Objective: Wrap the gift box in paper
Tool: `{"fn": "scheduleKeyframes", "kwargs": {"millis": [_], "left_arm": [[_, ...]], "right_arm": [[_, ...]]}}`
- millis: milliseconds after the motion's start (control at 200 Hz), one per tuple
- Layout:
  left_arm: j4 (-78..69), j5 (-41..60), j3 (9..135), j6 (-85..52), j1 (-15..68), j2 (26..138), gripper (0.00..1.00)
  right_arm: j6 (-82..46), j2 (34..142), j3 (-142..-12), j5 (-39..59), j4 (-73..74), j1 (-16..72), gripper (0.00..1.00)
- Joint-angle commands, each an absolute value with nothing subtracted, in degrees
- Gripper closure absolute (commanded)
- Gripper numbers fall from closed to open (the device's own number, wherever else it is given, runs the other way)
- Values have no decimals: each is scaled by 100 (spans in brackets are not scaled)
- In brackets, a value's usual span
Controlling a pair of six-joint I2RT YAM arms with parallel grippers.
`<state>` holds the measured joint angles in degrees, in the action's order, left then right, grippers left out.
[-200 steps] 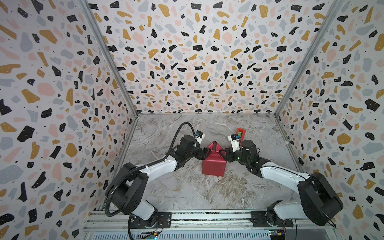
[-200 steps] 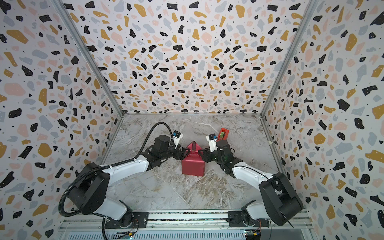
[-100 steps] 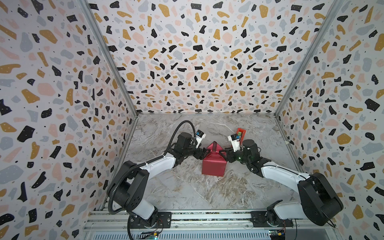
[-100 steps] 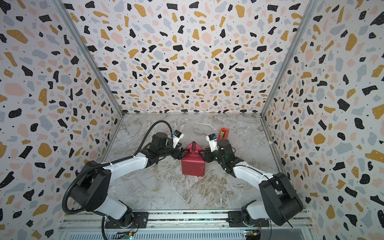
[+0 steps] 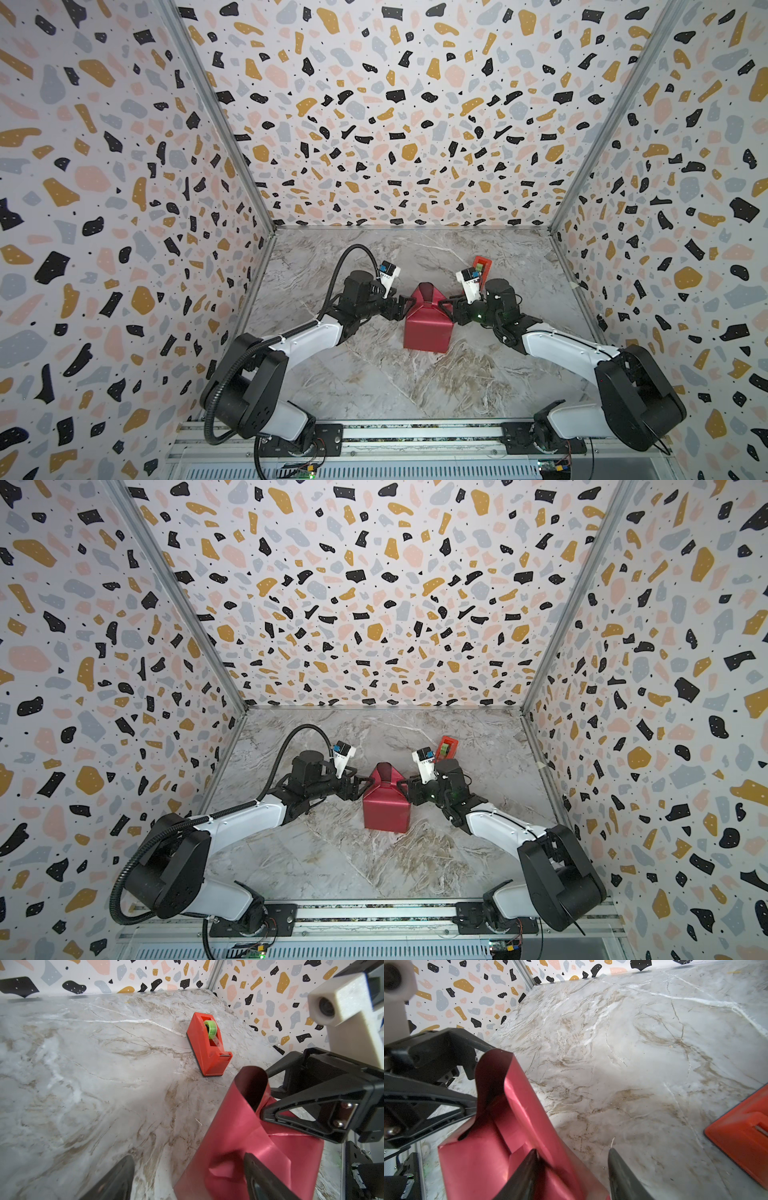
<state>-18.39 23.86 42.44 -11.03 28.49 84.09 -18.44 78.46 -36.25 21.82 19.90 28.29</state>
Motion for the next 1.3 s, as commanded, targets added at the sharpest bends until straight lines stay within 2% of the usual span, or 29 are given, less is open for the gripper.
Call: {"fn": "scheduleKeyframes", "kwargs": {"millis": [0, 175, 596, 961, 1296], "left_arm": [[-2003, 2264, 4229, -1167, 2812, 8462, 18], [-2021, 2469, 4423, -872, 2818, 8746, 19], [-1527, 3253, 5003, 207, 2813, 9146, 29], [-1011, 3947, 5536, 635, 2813, 9633, 54], [-799, 4304, 5816, 769, 2813, 9826, 70]], "right_arm": [[-1730, 7901, -3516, 2259, 1580, 2829, 46], [-1704, 7914, -3536, 2252, 1590, 2828, 46], [-1634, 7971, -3569, 2226, 1551, 2814, 46], [-1634, 7962, -3568, 2231, 1545, 2808, 46], [-1642, 7985, -3603, 2223, 1522, 2810, 46]]}}
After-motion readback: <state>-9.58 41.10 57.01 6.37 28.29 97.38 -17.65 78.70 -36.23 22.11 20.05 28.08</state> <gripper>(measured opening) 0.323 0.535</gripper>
